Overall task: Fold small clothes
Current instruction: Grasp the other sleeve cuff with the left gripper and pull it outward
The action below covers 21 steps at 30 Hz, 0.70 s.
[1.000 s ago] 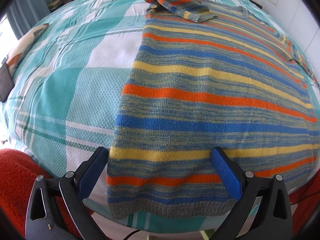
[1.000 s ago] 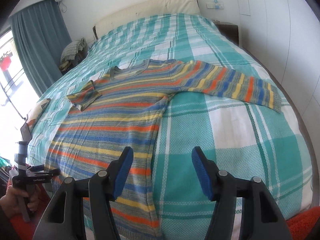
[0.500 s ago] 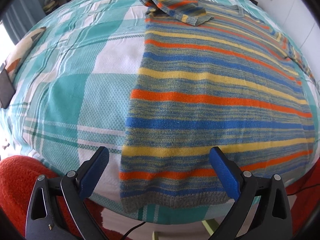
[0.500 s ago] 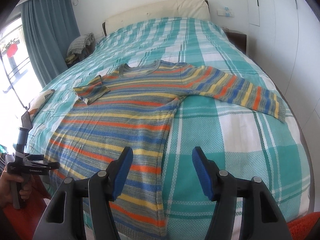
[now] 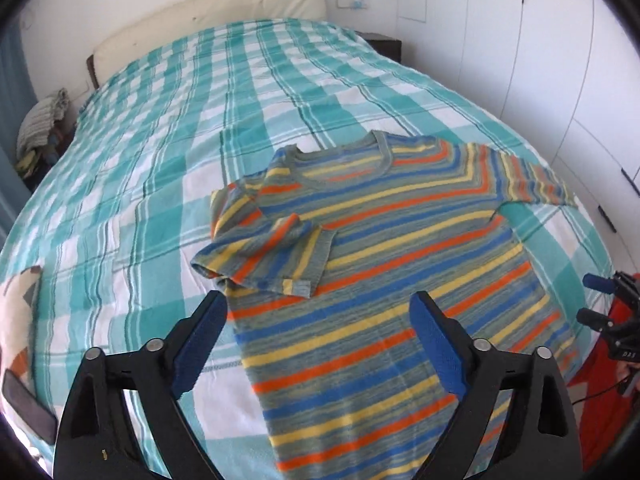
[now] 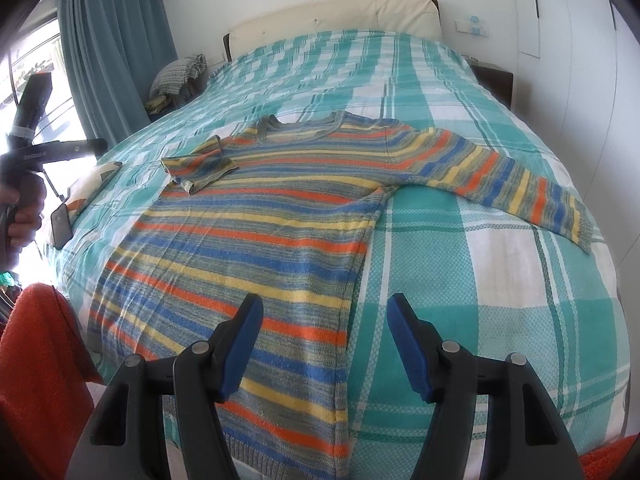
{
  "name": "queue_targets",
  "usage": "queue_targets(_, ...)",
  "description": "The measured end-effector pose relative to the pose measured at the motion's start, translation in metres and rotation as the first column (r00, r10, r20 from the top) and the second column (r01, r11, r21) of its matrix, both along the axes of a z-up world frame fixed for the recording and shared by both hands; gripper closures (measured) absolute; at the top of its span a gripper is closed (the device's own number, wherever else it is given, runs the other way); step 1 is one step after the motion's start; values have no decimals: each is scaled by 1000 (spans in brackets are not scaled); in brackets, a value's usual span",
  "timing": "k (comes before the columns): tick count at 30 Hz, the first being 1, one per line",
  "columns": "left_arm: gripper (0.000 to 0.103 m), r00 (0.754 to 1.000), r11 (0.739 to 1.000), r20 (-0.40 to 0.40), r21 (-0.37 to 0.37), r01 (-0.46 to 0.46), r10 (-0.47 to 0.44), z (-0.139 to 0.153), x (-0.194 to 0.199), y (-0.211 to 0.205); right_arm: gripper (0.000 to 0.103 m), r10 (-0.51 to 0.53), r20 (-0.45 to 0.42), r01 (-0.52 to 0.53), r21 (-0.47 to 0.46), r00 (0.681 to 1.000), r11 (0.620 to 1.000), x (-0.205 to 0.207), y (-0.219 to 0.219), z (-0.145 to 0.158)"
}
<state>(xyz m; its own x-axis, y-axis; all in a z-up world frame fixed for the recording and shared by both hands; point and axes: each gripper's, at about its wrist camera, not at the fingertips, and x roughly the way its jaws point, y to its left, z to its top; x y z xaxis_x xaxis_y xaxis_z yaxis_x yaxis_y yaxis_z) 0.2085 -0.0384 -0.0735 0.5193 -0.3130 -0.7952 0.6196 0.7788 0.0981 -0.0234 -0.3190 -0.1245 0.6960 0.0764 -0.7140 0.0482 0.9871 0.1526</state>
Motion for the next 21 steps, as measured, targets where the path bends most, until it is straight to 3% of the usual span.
queue_targets(1,43,999,999,-32,44,28,-26,-14,9,-15,39,0,-1,0,-3,1000,1000,-1,0,0)
queue_targets(3,45,995,995,-83,88,56,-49,-42,30,-34,39,-2,-6,2,-5,1000,1000,-2,1,-1)
queue_targets(6,17,995,985,-95,162,59,-44,-78,52,-52,39,-11,-16,11,-5,1000,1000,-4,-2,-3)
queue_targets(8,20,993,983,-115,181,4,17,-98,71,-51,39,-20,-24,20,4,1000,1000,-5,-5,-6)
queue_targets(9,41,983,989,-176,145,-25,51,-105,81,-46,39,-24,-29,24,9,999,1000,-4,-6,-7)
queue_targets(10,78,969,995,-234,79,-64,81,-108,90,-35,39,-25,-34,26,14,999,1000,-4,-7,-8)
queue_targets(11,96,958,992,-257,37,-119,125,-105,97,-25,39,-25,-38,25,17,999,1000,-3,-8,-9)
queue_targets(14,100,927,954,-303,-128,-271,223,-77,112,21,39,-15,-44,16,17,999,1000,-1,-6,-11)
queue_targets(15,100,914,925,-310,-189,-330,262,-63,117,44,39,-11,-43,12,17,999,1000,0,-6,-12)
queue_targets(17,101,864,830,-332,-292,-476,379,-39,126,101,39,-2,-43,3,17,999,1000,1,-5,-13)
queue_targets(19,101,770,698,-360,-334,-633,527,-27,140,166,39,4,-45,-3,20,999,1000,2,-4,-15)
queue_targets(21,101,677,608,-371,-300,-735,635,-30,149,213,39,12,-50,-11,26,999,1000,3,-3,-17)
